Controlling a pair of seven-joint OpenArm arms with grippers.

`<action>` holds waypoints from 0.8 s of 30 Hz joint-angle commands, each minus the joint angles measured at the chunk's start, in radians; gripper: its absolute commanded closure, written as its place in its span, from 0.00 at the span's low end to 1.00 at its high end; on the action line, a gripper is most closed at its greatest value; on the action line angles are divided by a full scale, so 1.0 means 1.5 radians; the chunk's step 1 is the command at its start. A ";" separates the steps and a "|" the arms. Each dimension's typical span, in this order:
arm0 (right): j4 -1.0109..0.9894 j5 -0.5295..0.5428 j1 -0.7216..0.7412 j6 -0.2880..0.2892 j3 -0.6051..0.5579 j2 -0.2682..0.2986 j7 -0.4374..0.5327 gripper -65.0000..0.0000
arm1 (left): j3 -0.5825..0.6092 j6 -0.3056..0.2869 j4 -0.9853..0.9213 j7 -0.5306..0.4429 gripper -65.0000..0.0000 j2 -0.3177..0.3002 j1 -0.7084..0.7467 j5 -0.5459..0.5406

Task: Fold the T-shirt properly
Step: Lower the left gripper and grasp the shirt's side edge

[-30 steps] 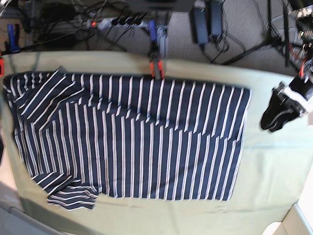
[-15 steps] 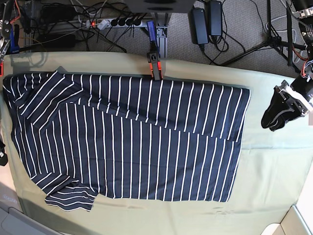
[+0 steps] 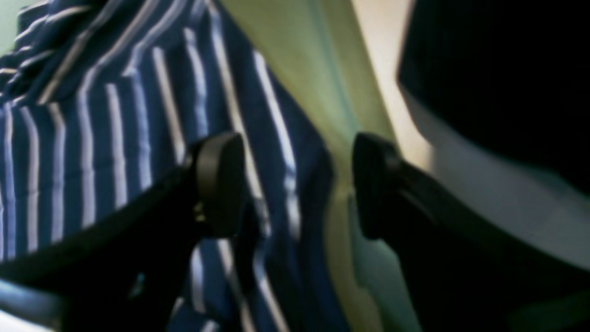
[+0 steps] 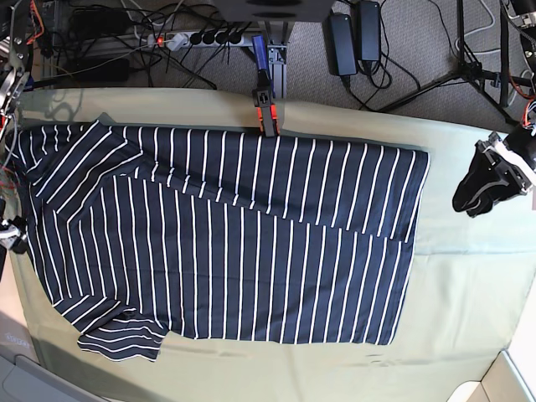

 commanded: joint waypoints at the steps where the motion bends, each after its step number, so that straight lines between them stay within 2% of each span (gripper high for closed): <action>1: 0.005 -0.002 0.018 -0.026 0.004 0.021 0.027 0.44 | -0.005 -0.003 0.011 -0.013 0.51 -0.013 -0.004 -0.014; 5: -0.008 -0.034 0.018 -0.030 0.004 0.020 0.033 0.44 | -0.005 -0.003 0.011 -0.012 0.51 -0.022 -0.002 -0.014; 9: -0.016 -0.034 0.018 -0.035 0.004 0.014 0.030 0.44 | -0.005 -0.003 0.011 -0.012 0.51 -0.028 -0.002 -0.015; 19: -0.020 -0.057 0.018 -0.033 0.004 -0.065 0.028 0.44 | -0.005 -0.003 0.011 -0.015 0.51 -0.028 -0.002 -0.016; 24: -0.019 -0.056 0.018 -0.033 0.004 -0.072 0.027 0.44 | -0.005 -0.003 0.011 -0.018 0.51 -0.028 -0.002 -0.017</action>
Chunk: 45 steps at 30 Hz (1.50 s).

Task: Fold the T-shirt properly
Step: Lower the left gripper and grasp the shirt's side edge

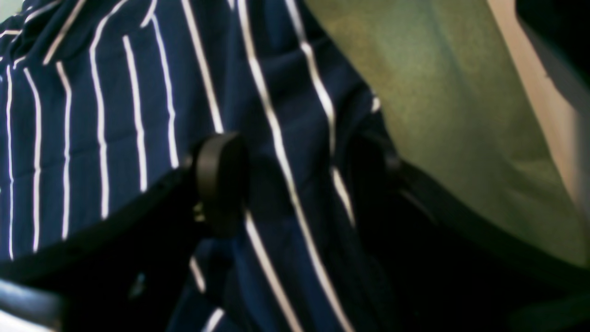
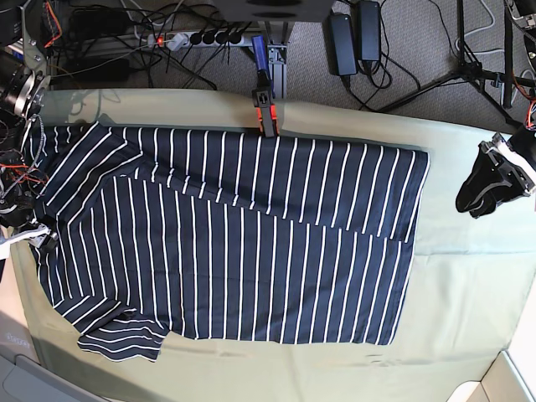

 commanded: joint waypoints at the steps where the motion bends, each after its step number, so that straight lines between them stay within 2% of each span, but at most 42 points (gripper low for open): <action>1: 0.008 0.003 0.016 -0.029 0.001 0.005 -0.010 0.44 | -0.005 -0.003 0.011 -0.024 0.51 -0.013 -0.004 -0.016; 4: 0.008 0.003 0.016 -0.028 0.001 0.004 -0.010 0.44 | -0.005 -0.003 0.010 -0.049 0.51 -0.013 -0.013 0.005; 8: 0.008 0.003 0.016 -0.028 0.001 0.004 -0.023 0.44 | -0.005 -0.003 0.002 -0.072 0.51 -0.013 -0.052 0.077; 13: 0.008 0.003 0.016 -0.028 0.001 0.004 -0.044 0.44 | 0.004 -0.003 -0.082 -0.087 0.51 -0.013 -0.135 0.100; 15: 0.008 0.003 0.016 -0.028 0.001 0.004 -0.053 0.44 | 0.026 -0.003 -0.142 -0.097 0.51 -0.013 -0.171 0.115; 19: 0.008 0.005 0.016 -0.028 0.001 0.004 -0.053 0.44 | 0.106 -0.003 -0.279 -0.172 0.51 -0.013 -0.247 0.184; 22: 0.008 0.015 0.013 -0.028 0.001 0.004 -0.053 0.44 | 0.165 -0.003 -0.370 -0.203 0.51 -0.012 -0.306 0.207; 28: 0.008 0.016 0.012 -0.028 0.001 0.004 -0.053 0.44 | 0.215 -0.003 -0.510 -0.204 0.51 0.013 -0.413 0.215; 34: 0.008 0.016 0.012 -0.028 0.001 0.004 -0.055 0.44 | 0.253 -0.003 -0.611 -0.204 0.51 0.047 -0.472 0.241; 45: 0.008 0.036 0.012 -0.028 0.001 0.004 -0.055 0.44 | 0.255 -0.003 -0.635 -0.206 0.51 0.091 -0.480 0.275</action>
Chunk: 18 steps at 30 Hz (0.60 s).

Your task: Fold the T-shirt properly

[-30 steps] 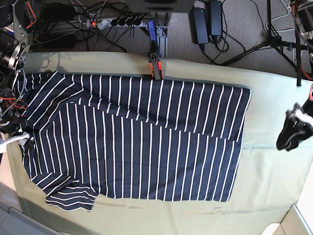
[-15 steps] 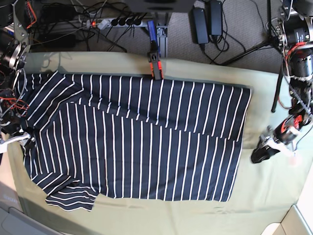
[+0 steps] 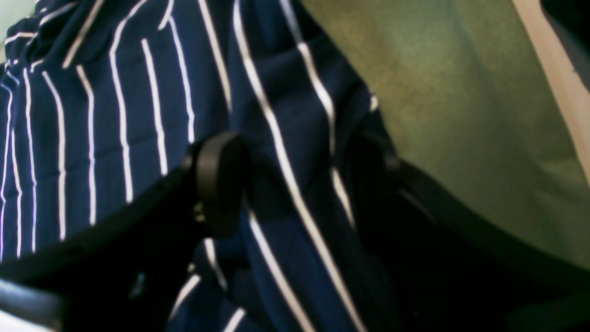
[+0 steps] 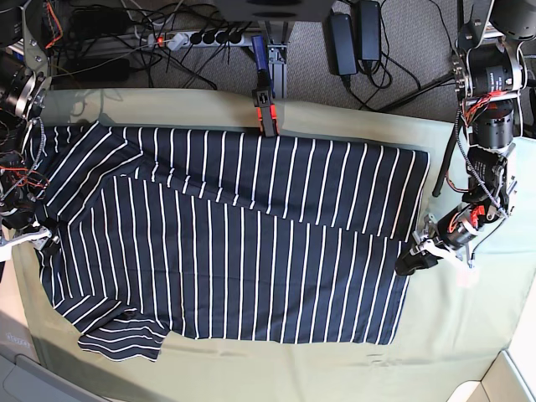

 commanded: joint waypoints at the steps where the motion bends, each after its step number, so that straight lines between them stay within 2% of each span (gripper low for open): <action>1: 0.003 0.004 0.009 -0.027 0.001 0.007 -0.017 0.44 | -0.001 -0.008 0.007 -0.001 0.51 -0.003 -0.016 -0.002; 7: 0.003 0.005 0.009 -0.027 0.001 0.007 -0.017 0.44 | -0.001 -0.008 0.007 0.002 0.52 -0.002 -0.016 -0.046; 10: 0.003 0.005 0.009 -0.026 0.001 0.007 -0.017 0.44 | -0.001 -0.008 0.007 0.016 0.67 -0.002 -0.016 -0.065; 11: 0.003 0.005 0.009 -0.026 0.001 0.007 -0.017 0.48 | -0.001 -0.008 0.007 0.024 0.73 -0.002 -0.016 -0.073; 13: 0.003 0.005 0.009 -0.026 0.001 0.007 -0.017 0.63 | -0.001 -0.008 0.007 0.032 0.82 -0.002 -0.016 -0.083; 16: 0.003 0.005 0.009 -0.026 0.001 0.007 -0.017 0.98 | -0.001 -0.008 0.007 0.032 0.97 -0.002 -0.016 -0.085; 18: 0.003 0.005 0.009 -0.026 0.001 0.007 -0.017 1.00 | -0.001 -0.008 0.007 0.032 1.00 -0.002 -0.016 -0.085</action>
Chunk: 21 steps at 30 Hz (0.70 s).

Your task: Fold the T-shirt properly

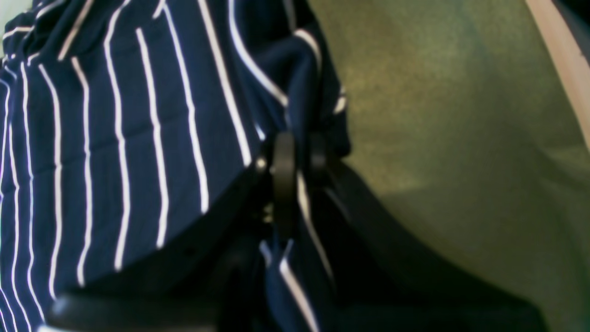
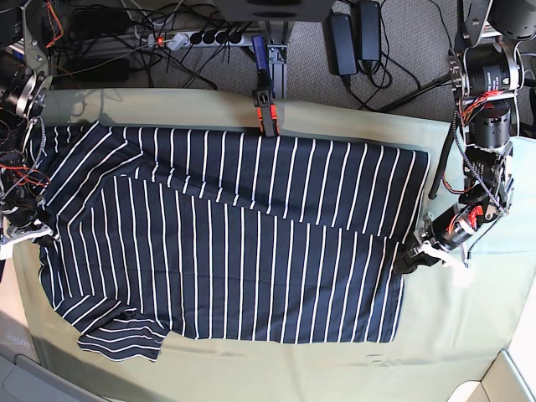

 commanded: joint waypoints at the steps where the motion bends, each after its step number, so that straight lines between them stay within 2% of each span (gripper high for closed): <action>1: 0.005 0.001 0.011 -0.026 0.001 0.009 -0.010 1.00 | -0.002 -0.008 0.008 -0.006 1.00 -0.006 -0.017 -0.013; 7: 0.022 0.007 0.011 -0.026 0.001 0.018 -0.031 1.00 | -0.002 -0.008 0.014 0.008 1.00 -0.013 -0.017 -0.036; 15: 0.088 0.108 0.003 -0.026 0.001 0.047 -0.169 1.00 | -0.002 -0.008 0.078 0.157 1.00 -0.019 -0.016 -0.135; 21: 0.160 0.135 -0.053 -0.026 0.001 0.071 -0.191 1.00 | -0.002 -0.008 0.115 0.220 1.00 -0.021 -0.016 -0.165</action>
